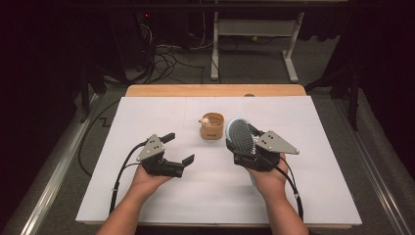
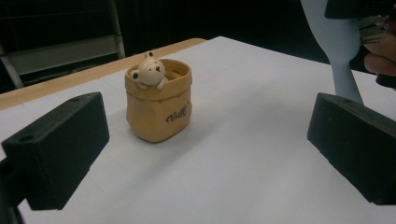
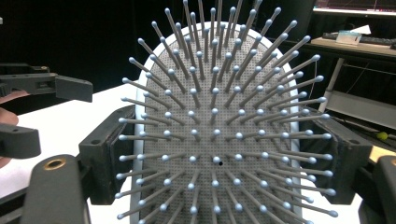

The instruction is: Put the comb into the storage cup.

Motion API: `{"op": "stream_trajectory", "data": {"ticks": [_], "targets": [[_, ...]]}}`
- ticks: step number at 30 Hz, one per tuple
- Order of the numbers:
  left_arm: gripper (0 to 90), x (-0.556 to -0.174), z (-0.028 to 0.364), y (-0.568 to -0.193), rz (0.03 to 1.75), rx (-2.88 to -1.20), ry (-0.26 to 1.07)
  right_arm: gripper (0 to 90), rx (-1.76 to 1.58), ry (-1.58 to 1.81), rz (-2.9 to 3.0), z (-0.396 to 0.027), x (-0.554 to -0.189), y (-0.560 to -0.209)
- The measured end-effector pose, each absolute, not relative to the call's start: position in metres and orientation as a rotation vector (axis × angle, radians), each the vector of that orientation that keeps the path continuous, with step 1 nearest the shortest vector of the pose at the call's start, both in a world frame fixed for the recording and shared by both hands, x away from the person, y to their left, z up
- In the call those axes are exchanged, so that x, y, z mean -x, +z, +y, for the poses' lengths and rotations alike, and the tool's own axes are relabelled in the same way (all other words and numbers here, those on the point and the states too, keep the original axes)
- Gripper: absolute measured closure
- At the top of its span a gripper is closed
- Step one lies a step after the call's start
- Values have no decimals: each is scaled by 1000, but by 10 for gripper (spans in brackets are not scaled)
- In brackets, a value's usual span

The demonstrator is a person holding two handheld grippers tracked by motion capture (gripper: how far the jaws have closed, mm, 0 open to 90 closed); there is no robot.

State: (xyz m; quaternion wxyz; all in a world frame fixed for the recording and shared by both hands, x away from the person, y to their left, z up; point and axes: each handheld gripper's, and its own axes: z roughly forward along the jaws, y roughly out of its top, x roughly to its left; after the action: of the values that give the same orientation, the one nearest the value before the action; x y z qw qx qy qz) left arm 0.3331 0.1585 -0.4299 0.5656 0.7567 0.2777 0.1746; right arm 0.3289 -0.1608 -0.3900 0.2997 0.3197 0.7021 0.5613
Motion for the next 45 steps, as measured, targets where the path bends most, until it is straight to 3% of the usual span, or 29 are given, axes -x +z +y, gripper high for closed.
{"op": "stream_trajectory", "data": {"ticks": [45], "targets": [[0,-304,145,-392,596,-1701,342,208,-623,1452,1985,-97,-305,-407]]}}
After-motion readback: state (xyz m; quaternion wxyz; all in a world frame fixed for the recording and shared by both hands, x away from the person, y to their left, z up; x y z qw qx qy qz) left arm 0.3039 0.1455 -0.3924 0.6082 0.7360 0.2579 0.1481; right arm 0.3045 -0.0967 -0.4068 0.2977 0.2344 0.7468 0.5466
